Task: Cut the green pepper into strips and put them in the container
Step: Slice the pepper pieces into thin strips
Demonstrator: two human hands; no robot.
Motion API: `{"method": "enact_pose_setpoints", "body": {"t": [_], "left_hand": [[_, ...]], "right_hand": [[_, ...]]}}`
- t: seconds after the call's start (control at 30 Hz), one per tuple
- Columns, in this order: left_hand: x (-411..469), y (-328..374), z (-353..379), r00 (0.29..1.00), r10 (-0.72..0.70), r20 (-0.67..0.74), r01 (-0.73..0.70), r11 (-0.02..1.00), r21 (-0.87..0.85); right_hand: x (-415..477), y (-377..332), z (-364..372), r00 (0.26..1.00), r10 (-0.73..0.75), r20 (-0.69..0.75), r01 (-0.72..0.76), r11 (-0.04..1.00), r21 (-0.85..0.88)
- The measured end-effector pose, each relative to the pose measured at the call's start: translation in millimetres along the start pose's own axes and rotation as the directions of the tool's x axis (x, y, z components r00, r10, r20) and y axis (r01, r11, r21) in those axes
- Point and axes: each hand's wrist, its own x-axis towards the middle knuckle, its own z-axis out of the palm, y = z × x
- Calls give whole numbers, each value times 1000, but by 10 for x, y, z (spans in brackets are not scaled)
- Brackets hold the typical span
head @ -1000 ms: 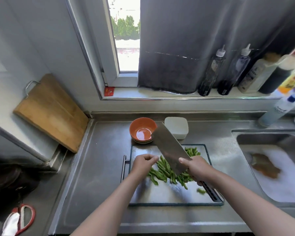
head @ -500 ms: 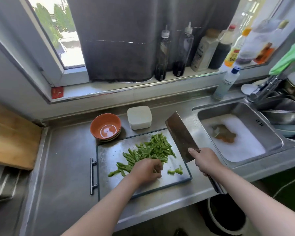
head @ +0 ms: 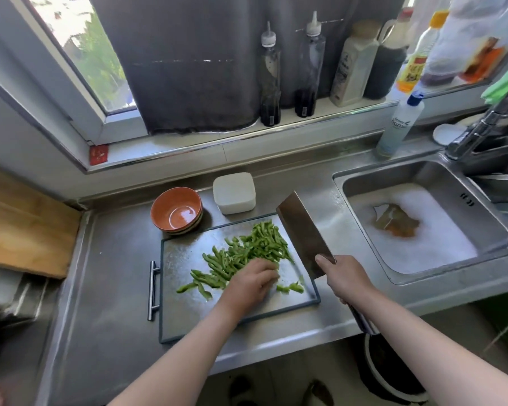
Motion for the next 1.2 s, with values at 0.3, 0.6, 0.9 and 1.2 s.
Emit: {"method": "enact_pose_setpoints", "body": {"t": [0.3, 0.6, 0.9, 1.2], "left_hand": [[-144, -232, 280, 995, 80, 57, -74, 993, -89], [-13, 19, 561, 994, 59, 96, -44, 987, -151], [216, 151, 638, 993, -86, 81, 104, 964, -246], [77, 389, 645, 914, -315, 256, 395, 838, -377]], "right_hand": [[-291, 492, 266, 976, 200, -87, -179, 962, 206], [-314, 653, 656, 924, 354, -144, -265, 865, 426], [-189, 677, 594, 933, 333, -135, -249, 869, 427], [10, 712, 606, 954, 281, -110, -218, 894, 391]]}}
